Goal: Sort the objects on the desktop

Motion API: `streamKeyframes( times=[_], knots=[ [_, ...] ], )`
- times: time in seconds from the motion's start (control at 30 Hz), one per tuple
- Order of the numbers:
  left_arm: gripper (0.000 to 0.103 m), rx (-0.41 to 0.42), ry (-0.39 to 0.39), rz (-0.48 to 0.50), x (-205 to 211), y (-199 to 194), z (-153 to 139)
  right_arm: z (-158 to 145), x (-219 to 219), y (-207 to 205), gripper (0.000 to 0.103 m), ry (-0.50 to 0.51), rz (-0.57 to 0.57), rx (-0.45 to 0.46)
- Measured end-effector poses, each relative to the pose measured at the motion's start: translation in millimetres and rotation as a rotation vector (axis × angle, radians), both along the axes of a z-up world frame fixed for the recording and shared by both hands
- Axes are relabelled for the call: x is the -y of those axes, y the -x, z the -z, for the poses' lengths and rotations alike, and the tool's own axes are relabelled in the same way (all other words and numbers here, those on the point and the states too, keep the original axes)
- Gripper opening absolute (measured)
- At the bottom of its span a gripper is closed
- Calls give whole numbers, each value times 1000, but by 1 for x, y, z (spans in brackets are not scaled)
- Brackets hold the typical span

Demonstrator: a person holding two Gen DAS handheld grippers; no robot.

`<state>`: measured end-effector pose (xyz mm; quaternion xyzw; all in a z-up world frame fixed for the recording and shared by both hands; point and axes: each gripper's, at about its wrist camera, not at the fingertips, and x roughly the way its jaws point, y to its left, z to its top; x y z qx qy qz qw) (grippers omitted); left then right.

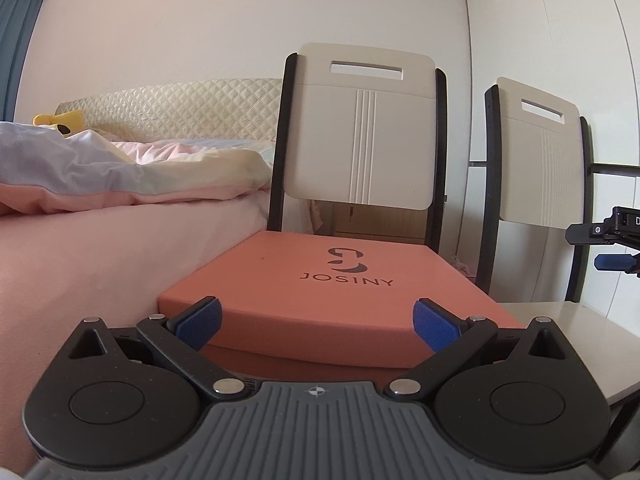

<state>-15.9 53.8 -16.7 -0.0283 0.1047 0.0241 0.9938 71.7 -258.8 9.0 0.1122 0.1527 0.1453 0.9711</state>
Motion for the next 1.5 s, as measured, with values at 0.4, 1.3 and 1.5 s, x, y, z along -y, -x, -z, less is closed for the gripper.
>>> streamKeyframes(
  times=[0.4,1.3,1.5],
  knots=[
    [102,-20,14,56,11,11,2,3,-1,51,100,97,112,38],
    [103,-29,18,52,17,15,11,29,-30,114,102,128,146,89],
    [103,-30,5,38,17,12,12,35,-36,117,102,136,142,87]
  ],
)
